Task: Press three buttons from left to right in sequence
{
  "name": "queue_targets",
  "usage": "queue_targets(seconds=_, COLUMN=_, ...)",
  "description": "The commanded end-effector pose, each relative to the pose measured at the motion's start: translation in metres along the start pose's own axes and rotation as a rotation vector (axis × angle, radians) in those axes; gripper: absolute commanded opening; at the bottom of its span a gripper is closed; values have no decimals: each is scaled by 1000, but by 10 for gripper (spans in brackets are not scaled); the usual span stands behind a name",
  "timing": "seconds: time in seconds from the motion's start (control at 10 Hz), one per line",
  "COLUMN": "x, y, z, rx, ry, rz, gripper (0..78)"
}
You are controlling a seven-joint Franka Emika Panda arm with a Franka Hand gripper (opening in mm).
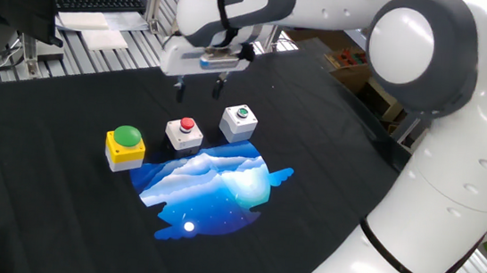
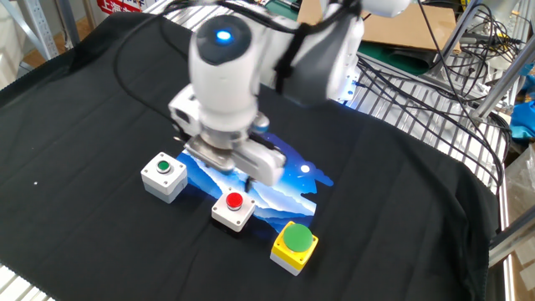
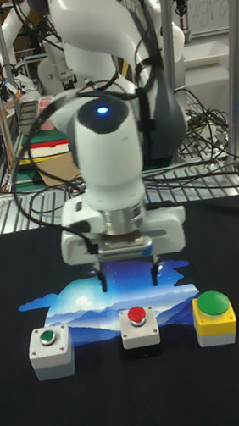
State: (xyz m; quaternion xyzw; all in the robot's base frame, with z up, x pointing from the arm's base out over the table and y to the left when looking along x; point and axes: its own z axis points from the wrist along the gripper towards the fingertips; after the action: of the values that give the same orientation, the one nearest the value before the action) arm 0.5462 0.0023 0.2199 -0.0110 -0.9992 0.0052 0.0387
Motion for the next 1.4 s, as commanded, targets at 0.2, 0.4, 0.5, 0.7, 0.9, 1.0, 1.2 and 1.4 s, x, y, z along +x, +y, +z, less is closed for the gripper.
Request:
queue_targets(seconds=0.2, x=16, y=75, z=14, rx=-5, ry=-11, rz=78, gripper=775)
queue_targets(seconds=0.4, x=22, y=102, z=21, rx=-8, ry=-28, rz=91, gripper=775)
queue_targets(seconds=0.5, x=24, y=107, z=23, rx=-8, ry=-31, rz=91, gripper=775)
queue_targets(seconds=0.7, x=31, y=132, z=37, rx=-9, ry=-45, rz=94, gripper=775)
queue_targets(seconds=0.9, x=31, y=140, z=33, rx=-5, ry=-35, rz=93, gripper=775)
queue_targets(seconds=1.0, x=28, y=141, z=32, rx=-5, ry=-27, rz=86, gripper=775)
queue_targets(seconds=1.2, x=24, y=140, z=32, rx=-7, ry=-30, rz=73, gripper=775)
queue_targets(seconds=1.4, x=18, y=139, z=29, rx=-4, ry=-27, rz=53, gripper=775)
